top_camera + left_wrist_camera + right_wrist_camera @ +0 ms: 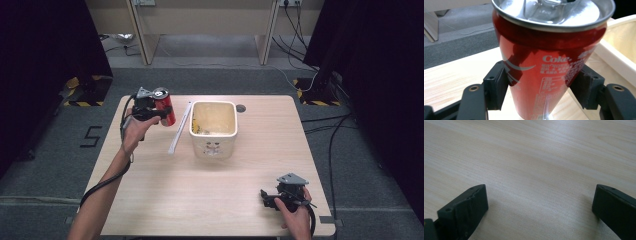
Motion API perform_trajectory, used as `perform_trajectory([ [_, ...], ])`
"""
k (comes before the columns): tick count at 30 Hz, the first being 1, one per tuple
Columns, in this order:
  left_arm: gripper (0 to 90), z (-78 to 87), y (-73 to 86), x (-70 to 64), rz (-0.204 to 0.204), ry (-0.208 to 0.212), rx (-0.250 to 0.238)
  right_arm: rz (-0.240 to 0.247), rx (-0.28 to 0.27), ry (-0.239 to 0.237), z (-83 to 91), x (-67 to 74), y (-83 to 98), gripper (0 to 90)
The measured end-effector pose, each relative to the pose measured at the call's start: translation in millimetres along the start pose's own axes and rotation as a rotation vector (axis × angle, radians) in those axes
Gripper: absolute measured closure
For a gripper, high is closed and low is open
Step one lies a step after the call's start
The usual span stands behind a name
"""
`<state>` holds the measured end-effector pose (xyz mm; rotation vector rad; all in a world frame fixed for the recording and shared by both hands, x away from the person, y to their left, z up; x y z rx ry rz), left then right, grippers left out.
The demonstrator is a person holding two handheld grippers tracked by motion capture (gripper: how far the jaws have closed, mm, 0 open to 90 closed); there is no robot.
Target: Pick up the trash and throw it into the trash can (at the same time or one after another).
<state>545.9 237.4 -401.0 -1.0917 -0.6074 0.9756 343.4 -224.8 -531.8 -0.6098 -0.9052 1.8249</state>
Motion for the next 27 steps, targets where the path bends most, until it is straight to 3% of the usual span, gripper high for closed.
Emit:
perform_trajectory([
  [11, 34.8, 28.5, -17.5, -9.1, -0.023, 0.075, 0.001, -0.002, -0.002, 0.002, -0.1, 0.3, 0.1, 0.6],
  [27, 34.8, 48.0, -34.9, -23.3, -0.049, 0.133, -0.013, -0.003, -0.002, 0.001, -0.1, 0.4, 0.1, 0.6],
])
Point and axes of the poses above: each handheld gripper's, and its own axes: z roughly backward along the jaws, y roughly out of its underside, x roughly to its left, the point moved 2 cm from there along -z, roughly forward along the jaws, and after that the axes turned 9 degrees about -x, right-handed, at the moved point
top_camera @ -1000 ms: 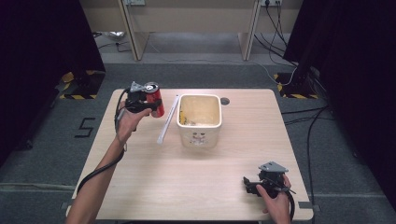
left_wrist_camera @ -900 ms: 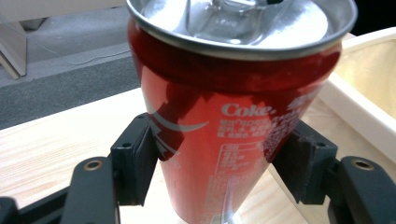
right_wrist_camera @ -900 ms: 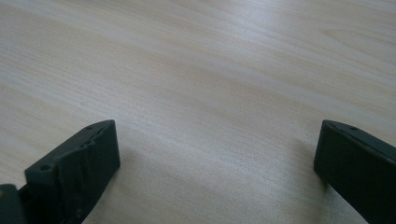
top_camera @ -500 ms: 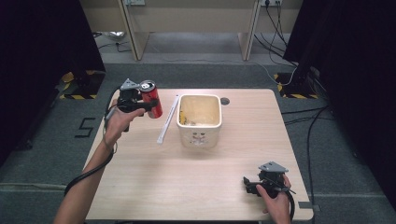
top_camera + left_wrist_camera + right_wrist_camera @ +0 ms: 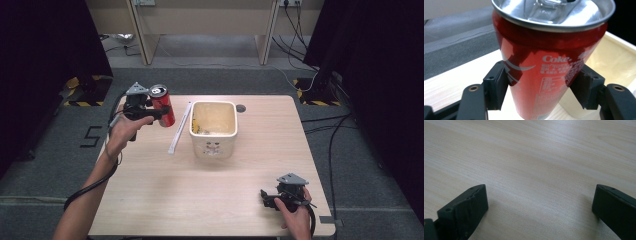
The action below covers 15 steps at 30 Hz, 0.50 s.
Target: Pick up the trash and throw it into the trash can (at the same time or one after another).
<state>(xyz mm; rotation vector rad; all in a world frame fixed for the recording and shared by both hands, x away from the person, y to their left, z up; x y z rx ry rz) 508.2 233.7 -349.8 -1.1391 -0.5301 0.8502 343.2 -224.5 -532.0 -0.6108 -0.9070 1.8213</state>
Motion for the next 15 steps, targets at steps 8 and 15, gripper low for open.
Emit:
perform_trajectory([
  [8, 34.8, 3.6, -15.1, -17.7, -0.039, 0.042, -0.011, 0.000, 0.000, 0.000, 0.0, 0.0, 0.0, 0.6],
  [15, 34.8, 0.7, -20.9, -24.4, -0.057, 0.059, -0.004, 0.000, 0.000, 0.000, 0.0, 0.0, 0.0, 0.6],
])
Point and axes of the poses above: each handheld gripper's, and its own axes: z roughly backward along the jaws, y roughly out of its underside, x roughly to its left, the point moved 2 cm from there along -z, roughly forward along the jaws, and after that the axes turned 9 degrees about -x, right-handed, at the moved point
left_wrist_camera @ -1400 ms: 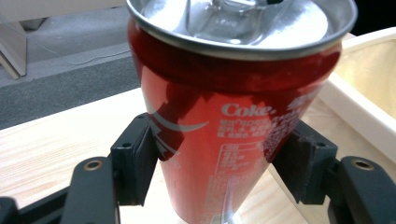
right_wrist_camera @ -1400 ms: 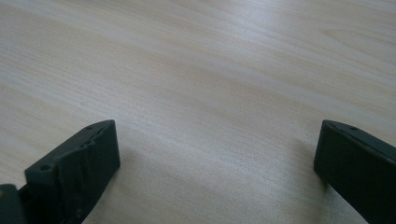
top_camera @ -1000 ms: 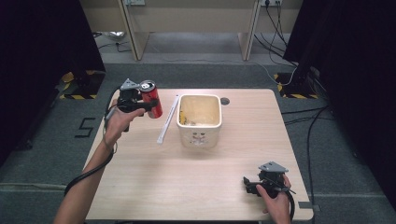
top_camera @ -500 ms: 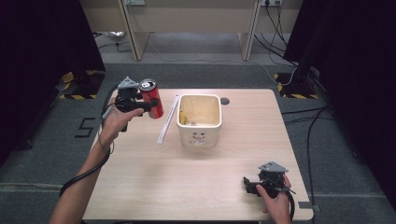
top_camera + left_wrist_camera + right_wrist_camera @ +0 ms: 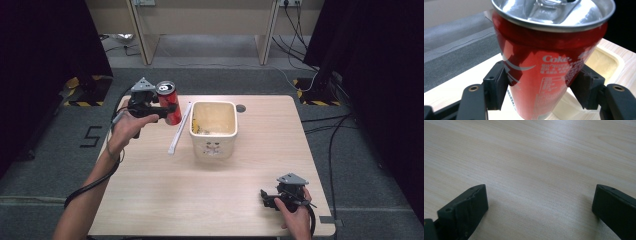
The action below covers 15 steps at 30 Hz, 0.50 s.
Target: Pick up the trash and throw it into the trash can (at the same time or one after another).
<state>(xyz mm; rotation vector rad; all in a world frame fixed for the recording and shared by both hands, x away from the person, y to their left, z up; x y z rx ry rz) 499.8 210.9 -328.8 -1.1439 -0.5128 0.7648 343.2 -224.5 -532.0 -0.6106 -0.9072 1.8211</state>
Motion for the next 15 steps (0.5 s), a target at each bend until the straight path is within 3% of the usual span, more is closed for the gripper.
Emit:
perform_trajectory([
  [7, 34.8, -1.0, -11.6, -1.8, -0.001, 0.005, -0.021, 0.000, 0.000, 0.000, 0.0, 0.0, 0.0, 0.6],
  [15, 34.8, -10.6, -20.4, -15.2, -0.012, 0.037, -0.030, -0.002, 0.000, -0.001, 0.1, 0.1, -0.1, 0.6],
])
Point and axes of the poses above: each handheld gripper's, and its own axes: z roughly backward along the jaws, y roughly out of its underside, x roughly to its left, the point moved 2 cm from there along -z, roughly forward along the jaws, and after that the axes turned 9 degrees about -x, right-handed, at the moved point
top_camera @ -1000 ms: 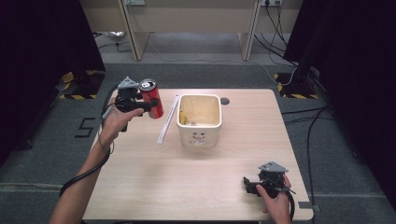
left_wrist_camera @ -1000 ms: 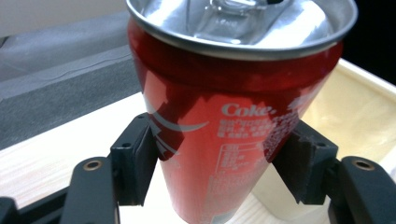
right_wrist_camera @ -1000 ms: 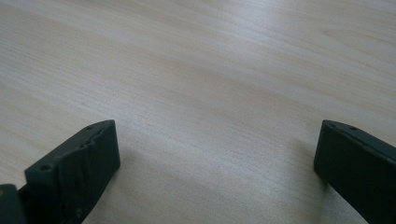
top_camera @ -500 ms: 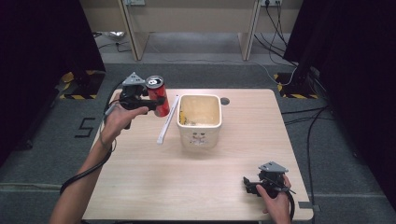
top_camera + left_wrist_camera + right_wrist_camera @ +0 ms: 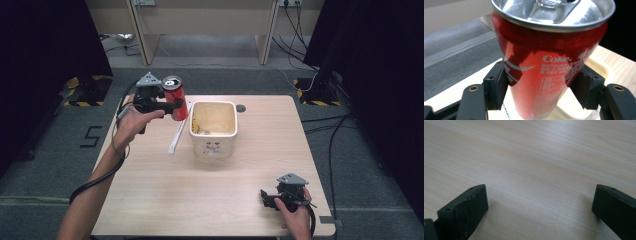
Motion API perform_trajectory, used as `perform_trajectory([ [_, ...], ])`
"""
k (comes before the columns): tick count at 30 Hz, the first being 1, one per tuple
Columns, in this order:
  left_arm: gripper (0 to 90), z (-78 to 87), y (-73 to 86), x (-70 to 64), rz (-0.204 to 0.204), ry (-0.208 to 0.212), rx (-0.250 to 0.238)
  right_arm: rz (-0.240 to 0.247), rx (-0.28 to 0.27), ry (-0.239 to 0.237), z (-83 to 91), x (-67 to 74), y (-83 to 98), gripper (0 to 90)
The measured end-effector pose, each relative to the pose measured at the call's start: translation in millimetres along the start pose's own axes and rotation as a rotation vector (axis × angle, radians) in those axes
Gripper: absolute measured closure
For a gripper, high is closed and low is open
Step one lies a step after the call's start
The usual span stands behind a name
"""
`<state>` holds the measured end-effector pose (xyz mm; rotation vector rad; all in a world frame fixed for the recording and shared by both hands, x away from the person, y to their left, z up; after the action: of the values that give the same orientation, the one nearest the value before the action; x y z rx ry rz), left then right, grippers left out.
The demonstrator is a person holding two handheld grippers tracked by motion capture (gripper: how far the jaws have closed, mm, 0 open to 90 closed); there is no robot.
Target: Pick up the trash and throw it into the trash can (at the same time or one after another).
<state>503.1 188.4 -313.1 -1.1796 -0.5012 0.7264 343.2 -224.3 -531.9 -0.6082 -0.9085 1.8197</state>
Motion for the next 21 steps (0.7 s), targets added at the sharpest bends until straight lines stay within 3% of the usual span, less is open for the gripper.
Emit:
perform_trajectory([
  [13, 34.8, -28.9, -14.6, -29.9, -0.021, 0.067, -0.002, 0.002, 0.005, -0.003, 0.3, -0.1, -0.1, 0.3],
  [21, 34.8, -51.8, -10.8, -42.9, -0.028, 0.088, 0.026, 0.003, 0.005, -0.003, 0.3, -0.1, -0.1, 0.3],
])
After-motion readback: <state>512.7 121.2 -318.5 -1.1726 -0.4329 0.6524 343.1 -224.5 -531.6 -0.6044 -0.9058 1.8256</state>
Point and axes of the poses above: each handheld gripper's, and its own axes: z roughly backward along the jaws, y roughly out of its underside, x roughly to its left, the point moved 2 cm from there along -z, roughly forward along the jaws, and after that the axes turned 9 degrees about -x, right-handed, at the moved point
